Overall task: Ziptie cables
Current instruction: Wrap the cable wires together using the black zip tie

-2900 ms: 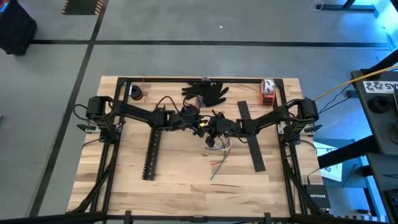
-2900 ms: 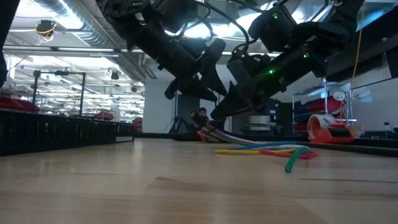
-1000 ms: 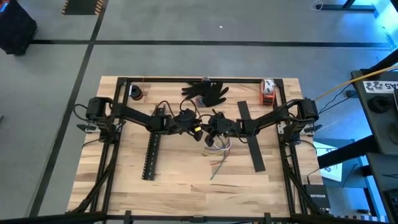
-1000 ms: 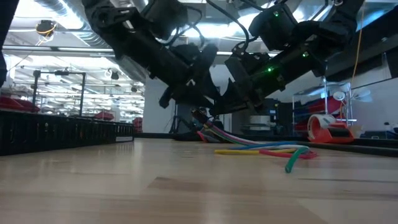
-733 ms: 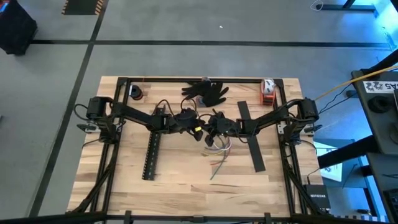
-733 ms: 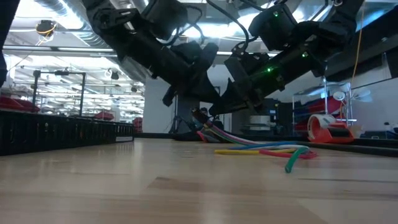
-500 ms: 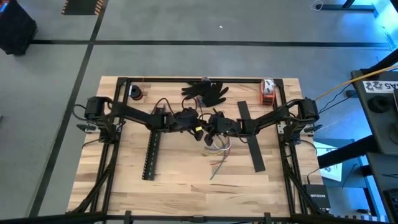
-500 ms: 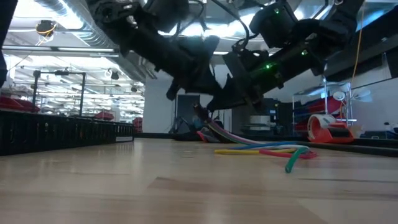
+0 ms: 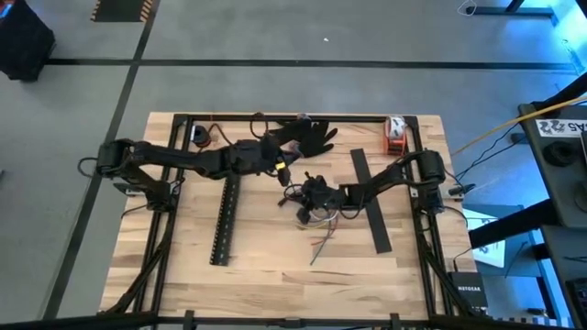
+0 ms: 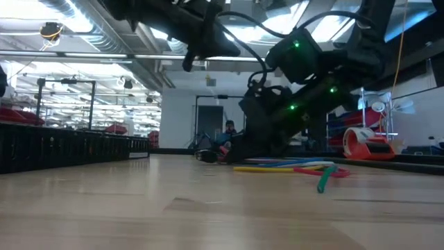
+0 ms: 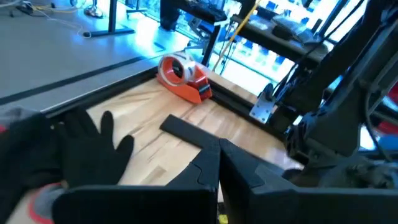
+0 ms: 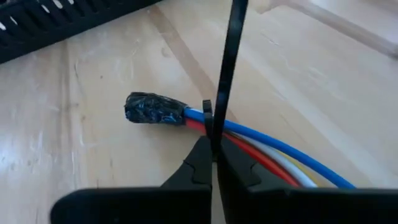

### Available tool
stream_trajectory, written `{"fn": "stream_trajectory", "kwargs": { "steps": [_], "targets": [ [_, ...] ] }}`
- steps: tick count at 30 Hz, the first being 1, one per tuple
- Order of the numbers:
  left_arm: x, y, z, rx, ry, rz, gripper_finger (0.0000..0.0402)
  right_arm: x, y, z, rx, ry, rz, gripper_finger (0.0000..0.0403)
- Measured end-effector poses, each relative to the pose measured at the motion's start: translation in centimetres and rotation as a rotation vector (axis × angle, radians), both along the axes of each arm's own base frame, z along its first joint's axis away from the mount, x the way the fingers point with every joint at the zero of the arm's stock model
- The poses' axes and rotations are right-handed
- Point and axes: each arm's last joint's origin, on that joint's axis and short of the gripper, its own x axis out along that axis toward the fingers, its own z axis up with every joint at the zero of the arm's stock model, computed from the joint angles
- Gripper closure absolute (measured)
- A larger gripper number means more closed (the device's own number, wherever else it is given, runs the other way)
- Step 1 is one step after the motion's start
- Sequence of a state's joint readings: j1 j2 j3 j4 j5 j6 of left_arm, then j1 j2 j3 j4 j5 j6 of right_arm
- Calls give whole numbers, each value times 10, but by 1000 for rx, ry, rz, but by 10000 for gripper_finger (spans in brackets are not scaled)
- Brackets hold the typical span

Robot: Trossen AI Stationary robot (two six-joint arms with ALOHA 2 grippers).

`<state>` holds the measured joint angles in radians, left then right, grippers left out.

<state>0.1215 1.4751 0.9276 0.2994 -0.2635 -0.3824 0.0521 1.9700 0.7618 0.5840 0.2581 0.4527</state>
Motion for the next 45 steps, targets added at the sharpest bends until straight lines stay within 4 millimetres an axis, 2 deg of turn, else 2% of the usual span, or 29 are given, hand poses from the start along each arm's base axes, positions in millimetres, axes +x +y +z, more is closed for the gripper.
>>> {"fn": "stream_trajectory", "kwargs": {
  "steps": [5,11,16,21,26,29,35,45],
  "targets": [
    [-17,-3,3,22,143,-36,389,0,0,13,-30,-10,42,397],
    [-38,-2,2,-8,300,-25,314,1,1,17,-33,-19,74,395],
    [-47,-17,-13,-86,447,-41,264,1,2,18,-53,-18,110,354],
    [-44,-39,-31,-40,438,-78,253,0,2,22,-51,-12,133,295],
    [-40,-51,-49,-51,433,-103,261,-10,-2,40,-53,64,173,259],
    [-37,-55,-62,-56,460,-111,265,-20,-5,55,-119,116,216,250],
    [-23,-58,-73,-85,404,-139,257,-31,-14,81,-249,135,286,247],
    [-16,-66,-96,-190,466,-188,197,-50,-47,103,-302,183,353,218]
  ]
}}
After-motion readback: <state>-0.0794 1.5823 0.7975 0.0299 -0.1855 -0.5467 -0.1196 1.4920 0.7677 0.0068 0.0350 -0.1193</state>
